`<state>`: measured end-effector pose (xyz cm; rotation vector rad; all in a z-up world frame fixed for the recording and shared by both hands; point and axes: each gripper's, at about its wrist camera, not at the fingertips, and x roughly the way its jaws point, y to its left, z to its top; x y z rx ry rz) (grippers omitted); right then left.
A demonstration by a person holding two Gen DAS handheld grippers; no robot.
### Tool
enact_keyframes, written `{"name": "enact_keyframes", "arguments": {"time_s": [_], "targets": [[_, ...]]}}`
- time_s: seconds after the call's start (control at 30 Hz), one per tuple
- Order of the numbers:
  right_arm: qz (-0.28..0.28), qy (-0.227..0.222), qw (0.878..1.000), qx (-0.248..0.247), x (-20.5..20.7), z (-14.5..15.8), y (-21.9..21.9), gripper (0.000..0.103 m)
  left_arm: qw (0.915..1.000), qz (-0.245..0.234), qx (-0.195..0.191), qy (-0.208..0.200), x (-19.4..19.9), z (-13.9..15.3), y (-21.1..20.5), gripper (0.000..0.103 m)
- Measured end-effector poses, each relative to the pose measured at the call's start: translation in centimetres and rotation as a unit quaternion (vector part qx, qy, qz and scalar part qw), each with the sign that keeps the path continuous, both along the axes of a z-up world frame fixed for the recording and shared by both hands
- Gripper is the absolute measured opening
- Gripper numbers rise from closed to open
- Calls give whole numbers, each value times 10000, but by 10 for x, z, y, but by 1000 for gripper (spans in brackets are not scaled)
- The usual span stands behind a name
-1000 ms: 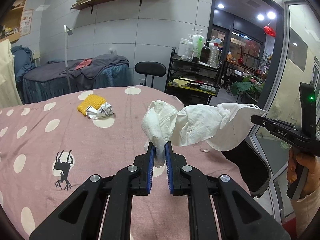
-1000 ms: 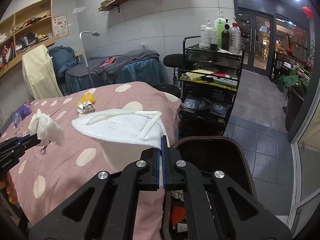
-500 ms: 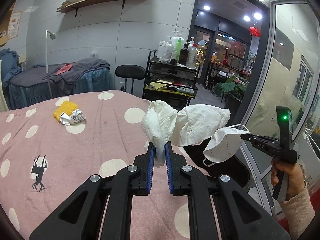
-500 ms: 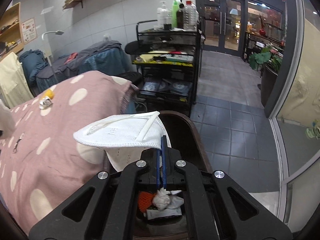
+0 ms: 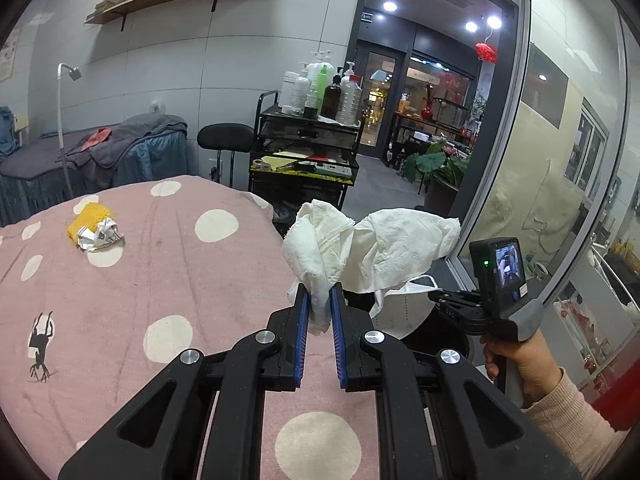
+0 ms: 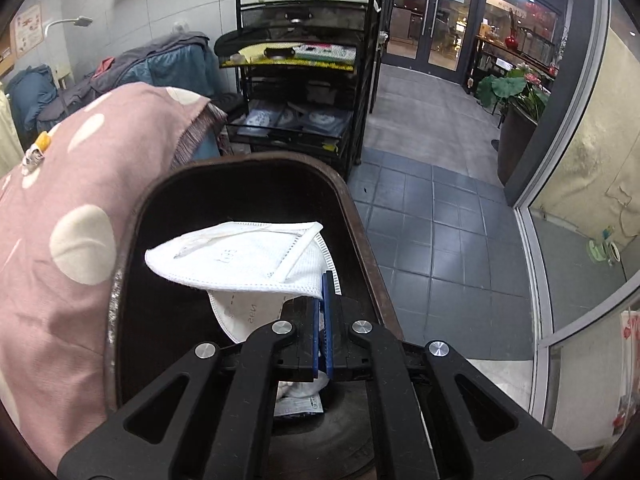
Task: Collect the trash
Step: 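Carry the mask into the bin and open right tool while left tool holds the tissue, then carry the white tissue over the bin and open the left tool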
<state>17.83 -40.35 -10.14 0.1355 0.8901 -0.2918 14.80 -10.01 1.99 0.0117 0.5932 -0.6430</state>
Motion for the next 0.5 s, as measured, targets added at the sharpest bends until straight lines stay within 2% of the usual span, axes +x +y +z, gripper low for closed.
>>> {"name": "enact_keyframes", "arguments": {"time_s": [0.07,0.1,0.13,0.2,0.33,0.5], "targets": [[48,202,9998,15,2,-11,1,9,10000,-46,17,29,-1,-2,-4,12],[76,287,9996,11,3,-16,2,23,10000,-66,23,43,-1,-3,-6,12],[94,349,9993,-8,2,-21,3,49,9999,-85,30,53,-2,-4,-8,12],[43,304,9994,-154,-2,-24,8,76,9999,-105,58,62,-3,-4,-12,12],[122,264,9992,-265,-9,-26,16,76,9998,-149,64,112,-1,-7,-18,12],[58,148,9999,-11,-22,-24,18,76,9995,-242,136,144,1,-10,-30,12]]}}
